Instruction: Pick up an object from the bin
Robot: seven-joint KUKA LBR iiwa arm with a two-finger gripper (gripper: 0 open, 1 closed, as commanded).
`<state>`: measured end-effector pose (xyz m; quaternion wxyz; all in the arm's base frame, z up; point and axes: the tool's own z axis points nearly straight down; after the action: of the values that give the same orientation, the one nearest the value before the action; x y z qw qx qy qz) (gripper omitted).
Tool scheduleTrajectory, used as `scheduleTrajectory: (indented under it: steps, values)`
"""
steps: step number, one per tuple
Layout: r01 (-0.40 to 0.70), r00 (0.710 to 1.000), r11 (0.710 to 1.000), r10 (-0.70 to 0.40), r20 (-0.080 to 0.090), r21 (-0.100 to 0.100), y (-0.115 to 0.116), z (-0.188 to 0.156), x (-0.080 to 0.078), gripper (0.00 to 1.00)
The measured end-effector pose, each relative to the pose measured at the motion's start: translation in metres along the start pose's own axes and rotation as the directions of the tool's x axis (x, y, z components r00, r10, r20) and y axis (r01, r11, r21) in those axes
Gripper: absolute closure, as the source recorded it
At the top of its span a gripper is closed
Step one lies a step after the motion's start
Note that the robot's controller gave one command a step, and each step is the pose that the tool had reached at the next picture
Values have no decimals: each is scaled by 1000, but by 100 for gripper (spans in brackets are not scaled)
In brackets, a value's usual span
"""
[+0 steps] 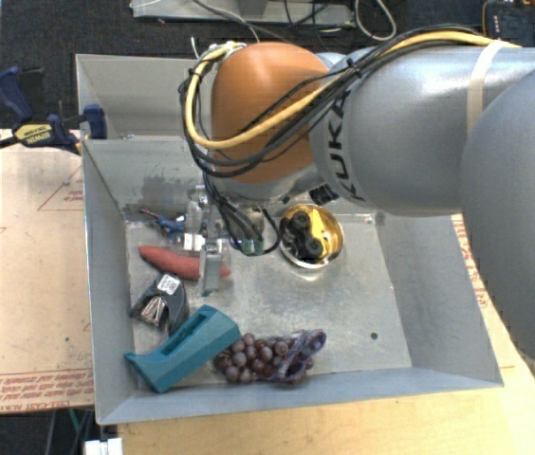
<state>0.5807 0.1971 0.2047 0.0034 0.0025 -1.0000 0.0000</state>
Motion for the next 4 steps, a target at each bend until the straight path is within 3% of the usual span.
scheduleTrajectory:
  steps: [1, 2, 3, 4]
  values:
    - [-5, 1000, 1000, 5, 8, -1, -1, -5, -2, 0]
    - [-171, 985, 985, 171, 8, -4, -27, 92, -23, 0]
    - [-167, 986, 986, 168, 11, -5, -31, 83, -20, 0]
    - [-284, 959, 959, 284, 3, -3, -39, 106, -20, 0]
